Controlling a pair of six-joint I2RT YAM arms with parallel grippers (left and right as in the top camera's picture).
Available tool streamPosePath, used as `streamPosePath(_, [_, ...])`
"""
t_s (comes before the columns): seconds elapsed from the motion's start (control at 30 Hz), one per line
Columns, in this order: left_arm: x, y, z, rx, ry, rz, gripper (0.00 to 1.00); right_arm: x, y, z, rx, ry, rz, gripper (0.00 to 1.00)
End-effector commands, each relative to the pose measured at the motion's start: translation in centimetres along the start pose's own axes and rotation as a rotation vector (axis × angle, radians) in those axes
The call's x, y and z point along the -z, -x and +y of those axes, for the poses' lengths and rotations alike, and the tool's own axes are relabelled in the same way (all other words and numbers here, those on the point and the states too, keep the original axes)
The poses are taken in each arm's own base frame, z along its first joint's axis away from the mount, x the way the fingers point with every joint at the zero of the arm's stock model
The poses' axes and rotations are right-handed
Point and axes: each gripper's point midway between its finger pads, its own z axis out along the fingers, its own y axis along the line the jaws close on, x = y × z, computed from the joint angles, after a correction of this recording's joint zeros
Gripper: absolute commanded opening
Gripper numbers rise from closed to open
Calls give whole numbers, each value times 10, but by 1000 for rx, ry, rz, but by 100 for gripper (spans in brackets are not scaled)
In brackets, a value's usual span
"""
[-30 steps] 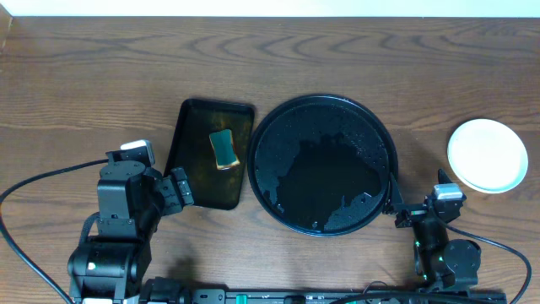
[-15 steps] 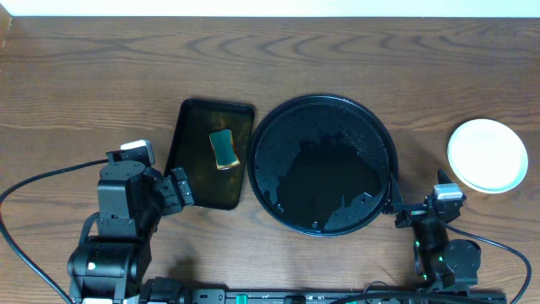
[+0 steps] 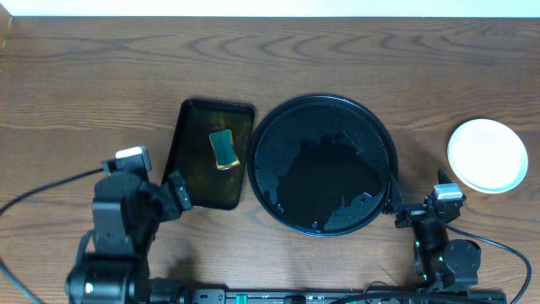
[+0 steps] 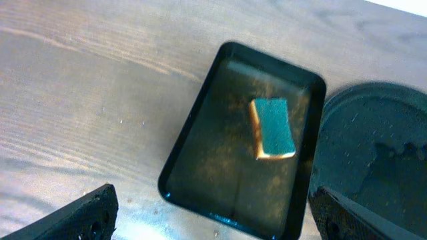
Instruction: Clean dirty plates on tray and stack at the side
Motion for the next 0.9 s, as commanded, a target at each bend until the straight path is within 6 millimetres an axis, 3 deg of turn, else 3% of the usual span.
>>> streamPosePath(0.0, [-6,-17,4,40,-15,-37,93,1,0,-6,9,-24,-3,99])
streamPosePath(0.1, [-21,-30,6,93,-51,-145,93,1,0,-6,9,-24,-2,99])
streamPosePath(0.33, [-41,-34,6,116,-126,-371,93,1,0,-6,9,-24,-3,99])
streamPosePath(0.63, [-43,-10,-2,41,-193,-695,93,1,0,-6,9,-24,-3,99])
streamPosePath(0.77, [-42,-11,-1,-35,-164,-700,93,1,0,-6,9,-24,-3,99])
streamPosePath(0.87, [-54,-28,2,-26,-153,-613,93,1,0,-6,9,-24,-3,99])
